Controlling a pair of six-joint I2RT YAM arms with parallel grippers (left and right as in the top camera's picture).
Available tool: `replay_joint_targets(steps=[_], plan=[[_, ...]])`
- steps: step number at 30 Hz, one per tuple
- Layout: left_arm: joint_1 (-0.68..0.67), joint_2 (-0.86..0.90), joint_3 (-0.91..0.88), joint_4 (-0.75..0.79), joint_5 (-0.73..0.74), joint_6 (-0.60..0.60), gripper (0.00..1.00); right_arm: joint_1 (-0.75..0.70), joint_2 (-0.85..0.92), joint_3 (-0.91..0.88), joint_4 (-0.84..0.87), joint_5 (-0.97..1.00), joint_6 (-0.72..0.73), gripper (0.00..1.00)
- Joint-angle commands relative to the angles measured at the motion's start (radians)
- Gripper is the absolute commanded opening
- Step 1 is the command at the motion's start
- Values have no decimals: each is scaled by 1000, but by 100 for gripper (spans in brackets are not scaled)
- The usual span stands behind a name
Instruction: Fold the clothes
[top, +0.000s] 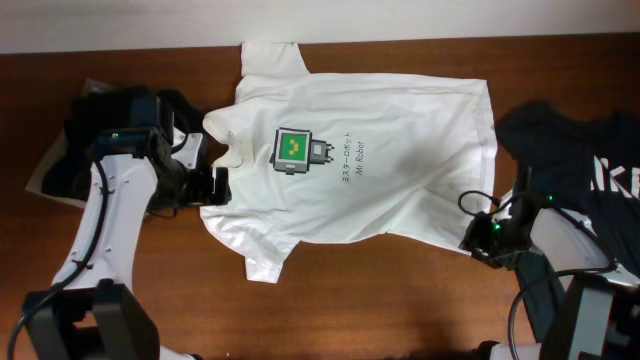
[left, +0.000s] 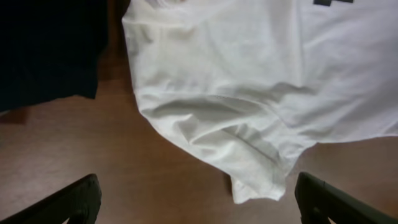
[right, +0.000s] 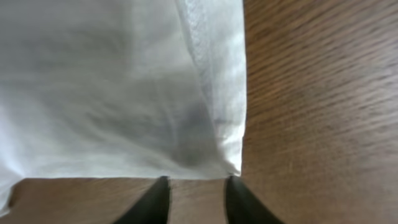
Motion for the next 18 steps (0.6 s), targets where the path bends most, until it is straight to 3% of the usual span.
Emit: replay_joint_targets(steps=[1, 3, 4, 13, 18], plan=[[4, 14, -81, 62, 11, -7, 99, 4, 3, 129, -35, -39, -180, 39], [4, 18, -128, 139, 30, -7, 99, 4, 3, 261, -10, -50, -195, 41], [4, 18, -128, 158, 44, -7, 99, 4, 3, 274, 76, -49, -195, 49], [3, 18, -128, 185, 46, -6, 99, 3, 373, 274, 618, -97, -195, 49], [3, 18, -128, 194, 45, -6, 99, 3, 391, 274, 663, -84, -195, 49]])
